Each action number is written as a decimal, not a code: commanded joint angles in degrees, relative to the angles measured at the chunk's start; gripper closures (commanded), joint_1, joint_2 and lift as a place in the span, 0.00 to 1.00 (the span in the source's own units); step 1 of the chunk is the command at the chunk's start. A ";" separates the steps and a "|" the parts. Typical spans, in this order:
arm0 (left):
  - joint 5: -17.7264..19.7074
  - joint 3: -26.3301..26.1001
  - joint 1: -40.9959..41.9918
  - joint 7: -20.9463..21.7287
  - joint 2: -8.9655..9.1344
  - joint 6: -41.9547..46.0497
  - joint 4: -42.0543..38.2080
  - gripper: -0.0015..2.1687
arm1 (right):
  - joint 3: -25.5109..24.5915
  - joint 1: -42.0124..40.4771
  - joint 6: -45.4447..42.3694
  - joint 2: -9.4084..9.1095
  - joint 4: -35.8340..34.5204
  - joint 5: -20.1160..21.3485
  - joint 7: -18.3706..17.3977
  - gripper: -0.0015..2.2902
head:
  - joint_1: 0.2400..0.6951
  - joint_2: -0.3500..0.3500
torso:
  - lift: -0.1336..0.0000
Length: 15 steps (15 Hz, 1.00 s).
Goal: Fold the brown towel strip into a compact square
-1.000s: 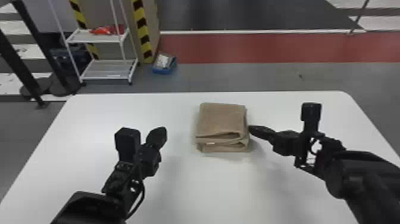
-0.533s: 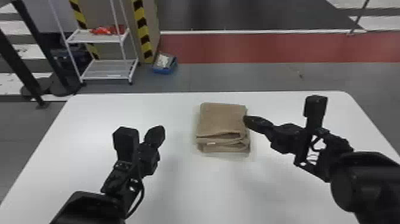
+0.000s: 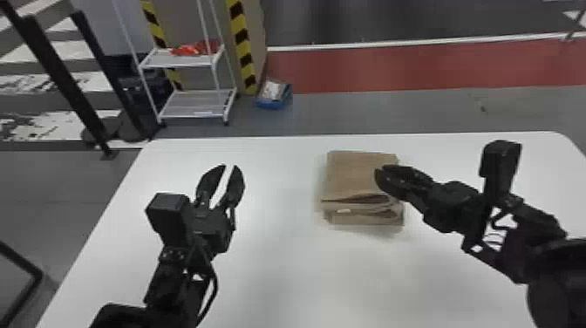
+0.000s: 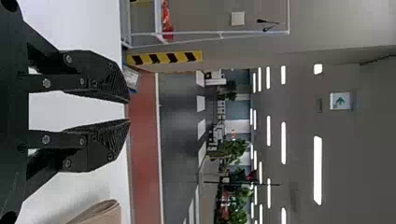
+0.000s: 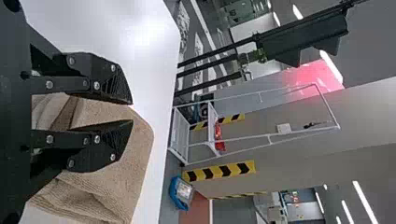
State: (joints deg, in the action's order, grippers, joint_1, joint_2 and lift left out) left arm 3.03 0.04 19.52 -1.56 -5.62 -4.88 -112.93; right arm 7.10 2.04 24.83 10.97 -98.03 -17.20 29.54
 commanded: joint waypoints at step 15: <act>2.77 1.19 8.69 -1.07 0.26 3.16 -9.32 0.20 | -9.91 -15.14 -10.98 -0.07 -12.10 1.82 -11.78 0.04 | 1.00 0.59 | 0.19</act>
State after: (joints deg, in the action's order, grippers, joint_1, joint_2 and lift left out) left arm 5.80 1.75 27.04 -2.80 -5.32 -1.72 -121.20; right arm -2.49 -11.29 15.38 10.90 -108.73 -15.90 18.03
